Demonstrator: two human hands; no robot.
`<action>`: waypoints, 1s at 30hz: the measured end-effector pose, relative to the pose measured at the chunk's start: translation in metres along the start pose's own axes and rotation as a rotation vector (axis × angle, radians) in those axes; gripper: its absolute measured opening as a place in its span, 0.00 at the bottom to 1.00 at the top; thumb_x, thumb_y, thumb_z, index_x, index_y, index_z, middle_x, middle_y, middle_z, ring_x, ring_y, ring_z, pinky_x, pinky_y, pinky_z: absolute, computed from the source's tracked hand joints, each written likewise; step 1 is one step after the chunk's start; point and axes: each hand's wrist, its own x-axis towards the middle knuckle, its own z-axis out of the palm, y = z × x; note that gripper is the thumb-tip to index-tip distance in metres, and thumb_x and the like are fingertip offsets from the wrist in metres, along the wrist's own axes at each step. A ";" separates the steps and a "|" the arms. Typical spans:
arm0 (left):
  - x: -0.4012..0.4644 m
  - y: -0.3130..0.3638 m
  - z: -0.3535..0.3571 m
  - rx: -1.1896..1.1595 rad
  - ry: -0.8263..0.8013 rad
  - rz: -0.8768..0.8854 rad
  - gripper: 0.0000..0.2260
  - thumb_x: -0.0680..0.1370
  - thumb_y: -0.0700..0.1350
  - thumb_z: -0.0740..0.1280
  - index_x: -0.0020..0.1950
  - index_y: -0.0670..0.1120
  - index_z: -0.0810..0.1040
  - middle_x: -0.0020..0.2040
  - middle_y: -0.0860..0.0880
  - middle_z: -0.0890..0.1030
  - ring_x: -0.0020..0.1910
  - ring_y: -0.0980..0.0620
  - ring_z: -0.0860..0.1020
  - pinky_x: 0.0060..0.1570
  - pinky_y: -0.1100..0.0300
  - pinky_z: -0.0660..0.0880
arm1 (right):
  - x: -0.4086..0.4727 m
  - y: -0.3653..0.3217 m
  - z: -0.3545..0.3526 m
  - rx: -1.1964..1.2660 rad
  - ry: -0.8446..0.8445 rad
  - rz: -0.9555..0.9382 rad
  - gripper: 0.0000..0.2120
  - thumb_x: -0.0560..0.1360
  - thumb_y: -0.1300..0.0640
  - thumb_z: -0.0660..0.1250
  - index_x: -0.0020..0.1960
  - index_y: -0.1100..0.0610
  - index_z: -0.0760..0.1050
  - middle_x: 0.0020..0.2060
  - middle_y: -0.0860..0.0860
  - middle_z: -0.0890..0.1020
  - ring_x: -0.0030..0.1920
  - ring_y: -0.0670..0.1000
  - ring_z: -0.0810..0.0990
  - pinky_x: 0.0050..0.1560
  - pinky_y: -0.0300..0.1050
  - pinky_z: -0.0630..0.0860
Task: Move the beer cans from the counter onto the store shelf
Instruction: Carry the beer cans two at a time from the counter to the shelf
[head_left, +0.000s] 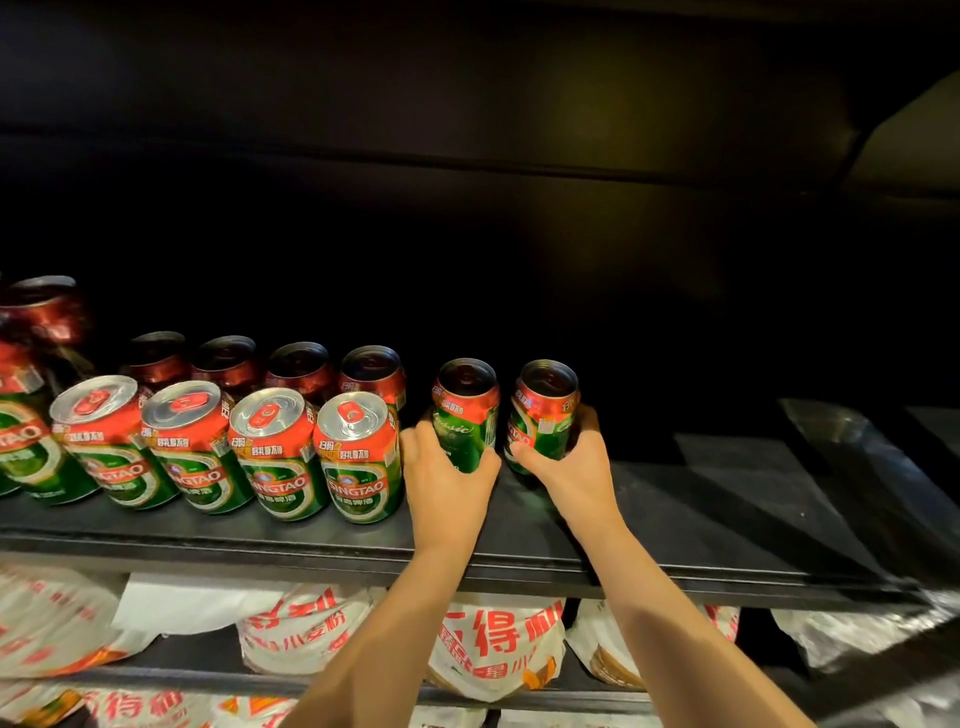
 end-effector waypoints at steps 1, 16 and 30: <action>0.000 -0.001 0.001 -0.012 -0.004 -0.012 0.21 0.69 0.49 0.74 0.53 0.43 0.68 0.49 0.49 0.68 0.51 0.49 0.72 0.50 0.57 0.71 | 0.000 0.001 0.000 -0.002 -0.005 0.005 0.29 0.65 0.59 0.78 0.61 0.52 0.67 0.53 0.48 0.78 0.49 0.40 0.77 0.42 0.26 0.73; 0.001 0.000 0.002 -0.051 0.018 -0.043 0.31 0.68 0.54 0.74 0.61 0.41 0.65 0.56 0.45 0.72 0.57 0.47 0.72 0.57 0.51 0.73 | -0.003 -0.001 0.002 0.009 0.010 0.005 0.32 0.65 0.56 0.79 0.64 0.57 0.68 0.55 0.50 0.79 0.54 0.46 0.79 0.45 0.28 0.74; -0.001 0.002 0.000 -0.103 -0.033 -0.053 0.28 0.66 0.54 0.75 0.57 0.45 0.65 0.53 0.48 0.73 0.54 0.50 0.73 0.53 0.55 0.74 | -0.003 0.001 0.002 0.020 -0.022 0.036 0.27 0.67 0.58 0.78 0.62 0.55 0.70 0.53 0.50 0.80 0.52 0.45 0.80 0.45 0.31 0.75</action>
